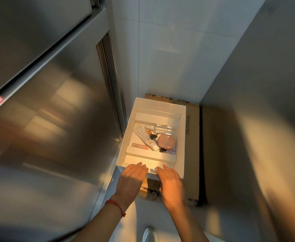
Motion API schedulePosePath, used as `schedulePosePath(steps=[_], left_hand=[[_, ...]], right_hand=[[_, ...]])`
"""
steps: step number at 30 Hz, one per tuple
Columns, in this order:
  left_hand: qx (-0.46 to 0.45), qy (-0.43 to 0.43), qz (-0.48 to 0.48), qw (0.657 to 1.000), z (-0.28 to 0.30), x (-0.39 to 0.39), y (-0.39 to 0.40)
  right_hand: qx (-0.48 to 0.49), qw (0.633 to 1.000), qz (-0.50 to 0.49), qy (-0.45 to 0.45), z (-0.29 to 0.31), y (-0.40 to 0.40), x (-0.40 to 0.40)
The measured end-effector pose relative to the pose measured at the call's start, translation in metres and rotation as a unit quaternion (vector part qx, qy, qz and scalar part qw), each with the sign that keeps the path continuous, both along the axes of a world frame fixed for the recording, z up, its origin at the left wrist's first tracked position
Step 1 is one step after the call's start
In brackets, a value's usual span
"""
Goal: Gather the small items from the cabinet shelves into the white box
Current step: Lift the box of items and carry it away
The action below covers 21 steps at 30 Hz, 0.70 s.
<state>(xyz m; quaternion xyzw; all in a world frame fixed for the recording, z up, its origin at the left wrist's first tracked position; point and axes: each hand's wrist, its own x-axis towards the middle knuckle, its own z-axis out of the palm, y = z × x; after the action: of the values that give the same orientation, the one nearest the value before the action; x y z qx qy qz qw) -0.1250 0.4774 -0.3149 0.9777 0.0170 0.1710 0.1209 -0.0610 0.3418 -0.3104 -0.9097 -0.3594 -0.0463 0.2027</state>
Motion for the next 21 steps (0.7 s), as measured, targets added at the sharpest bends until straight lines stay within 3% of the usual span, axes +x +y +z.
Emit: schedulePosePath(steps=[12,21], left_hand=[[-0.002,-0.059,-0.015,0.998,-0.001,-0.028,-0.006],[-0.002,-0.052,-0.016,0.999,-0.003,-0.047,-0.013]], right_hand=[[0.002,1.000,-0.001,0.002,0.000,-0.011,-0.028],[0.003,1.000,0.006,-0.004,-0.004,-0.020,-0.047]])
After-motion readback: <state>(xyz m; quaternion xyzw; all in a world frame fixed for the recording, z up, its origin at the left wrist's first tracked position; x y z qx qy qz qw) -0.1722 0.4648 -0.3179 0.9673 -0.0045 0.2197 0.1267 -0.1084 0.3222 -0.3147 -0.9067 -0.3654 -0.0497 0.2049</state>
